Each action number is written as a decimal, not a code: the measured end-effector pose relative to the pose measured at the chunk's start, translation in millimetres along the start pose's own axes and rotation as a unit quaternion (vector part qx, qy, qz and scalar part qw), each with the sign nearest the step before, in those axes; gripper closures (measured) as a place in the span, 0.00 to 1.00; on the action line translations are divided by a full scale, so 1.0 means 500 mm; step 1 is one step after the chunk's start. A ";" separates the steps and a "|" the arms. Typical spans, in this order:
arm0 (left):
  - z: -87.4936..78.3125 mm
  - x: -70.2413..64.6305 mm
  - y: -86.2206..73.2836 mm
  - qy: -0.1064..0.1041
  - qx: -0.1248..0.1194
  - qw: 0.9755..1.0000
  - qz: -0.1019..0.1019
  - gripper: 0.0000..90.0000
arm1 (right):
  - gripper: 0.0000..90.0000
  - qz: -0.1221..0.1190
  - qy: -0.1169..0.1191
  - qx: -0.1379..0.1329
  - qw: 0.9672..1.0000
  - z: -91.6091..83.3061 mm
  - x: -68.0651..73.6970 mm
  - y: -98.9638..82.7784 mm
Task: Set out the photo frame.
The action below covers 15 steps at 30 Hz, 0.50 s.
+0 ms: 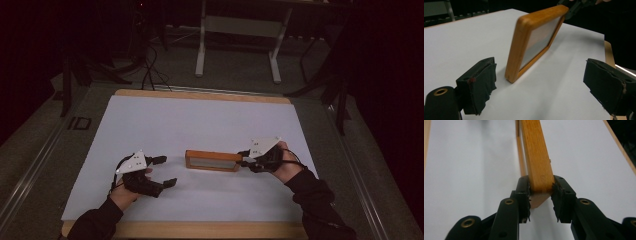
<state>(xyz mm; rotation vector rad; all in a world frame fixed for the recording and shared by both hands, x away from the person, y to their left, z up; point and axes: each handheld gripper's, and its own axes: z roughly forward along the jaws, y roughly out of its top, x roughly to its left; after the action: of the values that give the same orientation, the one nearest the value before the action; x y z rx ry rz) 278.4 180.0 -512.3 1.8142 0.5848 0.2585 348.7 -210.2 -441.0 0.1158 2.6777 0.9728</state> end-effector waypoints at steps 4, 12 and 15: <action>0.003 0.000 -0.004 0.001 -0.001 1.000 0.000 0.13 | 0.75 0.027 0.008 -0.004 1.000 0.005 -0.020 -0.001; 0.003 0.003 -0.008 0.004 0.000 1.000 -0.006 0.13 | 0.74 0.057 0.017 -0.003 0.998 0.014 -0.049 -0.001; 0.004 0.004 -0.009 0.004 0.000 1.000 -0.007 0.13 | 0.74 0.058 0.022 0.000 0.998 0.017 -0.059 0.001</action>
<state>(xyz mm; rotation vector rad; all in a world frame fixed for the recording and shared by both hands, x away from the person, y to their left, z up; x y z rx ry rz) 280.0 180.4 -517.3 1.8083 0.6034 0.2558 379.5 -209.7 -439.7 0.2546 2.7376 1.0203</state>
